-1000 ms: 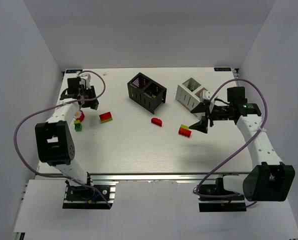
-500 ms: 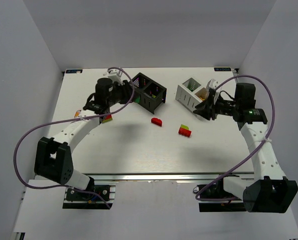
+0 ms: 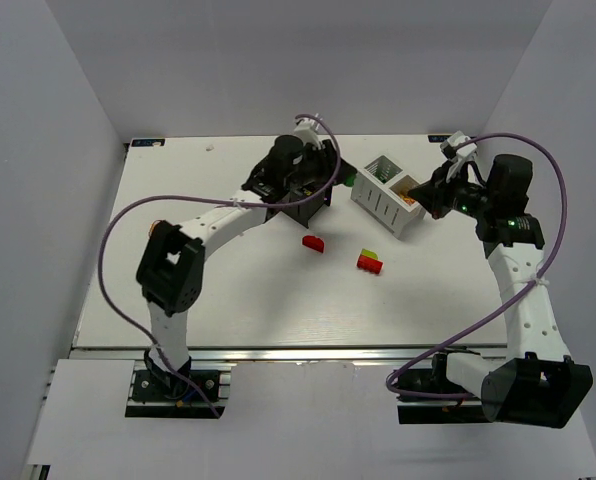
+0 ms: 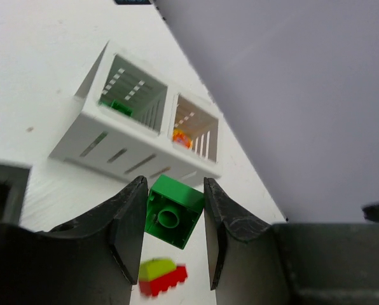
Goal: Sort the legos into containers by color
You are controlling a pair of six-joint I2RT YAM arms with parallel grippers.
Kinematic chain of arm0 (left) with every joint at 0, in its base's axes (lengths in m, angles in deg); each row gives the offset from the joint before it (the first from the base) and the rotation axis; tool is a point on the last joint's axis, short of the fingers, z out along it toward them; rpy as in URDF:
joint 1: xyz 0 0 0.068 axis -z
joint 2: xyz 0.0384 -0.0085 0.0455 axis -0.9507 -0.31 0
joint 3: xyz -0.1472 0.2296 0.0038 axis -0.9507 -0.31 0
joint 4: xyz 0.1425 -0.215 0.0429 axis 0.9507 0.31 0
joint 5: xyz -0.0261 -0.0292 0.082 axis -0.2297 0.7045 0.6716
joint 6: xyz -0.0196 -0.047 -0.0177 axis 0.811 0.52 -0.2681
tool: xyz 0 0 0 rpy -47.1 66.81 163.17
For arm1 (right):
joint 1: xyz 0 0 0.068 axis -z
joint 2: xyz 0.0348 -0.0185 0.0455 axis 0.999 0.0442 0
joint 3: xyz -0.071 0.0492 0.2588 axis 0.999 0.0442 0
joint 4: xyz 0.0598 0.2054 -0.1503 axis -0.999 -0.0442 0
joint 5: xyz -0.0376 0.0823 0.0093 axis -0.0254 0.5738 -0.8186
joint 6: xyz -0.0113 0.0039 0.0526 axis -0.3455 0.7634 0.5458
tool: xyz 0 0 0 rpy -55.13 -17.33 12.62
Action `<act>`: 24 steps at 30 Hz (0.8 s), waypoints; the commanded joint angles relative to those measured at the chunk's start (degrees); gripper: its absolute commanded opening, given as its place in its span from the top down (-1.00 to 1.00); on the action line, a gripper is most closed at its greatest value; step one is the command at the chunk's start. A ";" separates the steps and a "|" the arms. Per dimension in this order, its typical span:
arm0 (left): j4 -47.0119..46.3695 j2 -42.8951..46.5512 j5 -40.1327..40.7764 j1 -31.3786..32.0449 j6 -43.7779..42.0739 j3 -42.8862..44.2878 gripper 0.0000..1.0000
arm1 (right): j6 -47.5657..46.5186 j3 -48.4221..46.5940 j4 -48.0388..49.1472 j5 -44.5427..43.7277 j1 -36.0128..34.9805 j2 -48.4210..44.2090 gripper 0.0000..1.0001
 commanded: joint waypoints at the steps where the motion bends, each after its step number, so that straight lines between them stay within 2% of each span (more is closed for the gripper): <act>1: -1.62 -5.69 1.00 1.36 2.59 9.04 0.74 | 3.05 -2.51 3.44 -0.84 0.55 -0.42 1.00; 8: -1.09 -18.89 3.28 3.91 3.82 25.93 0.73 | 3.49 -1.80 2.83 0.30 1.34 0.20 1.00; 20: -1.62 -32.27 8.91 4.18 5.32 40.01 0.65 | 4.36 -0.66 3.36 2.33 1.61 0.20 1.00; 24: -0.57 -34.55 10.58 4.17 5.76 42.48 0.42 | 4.10 -0.57 3.09 2.68 1.70 -0.33 1.00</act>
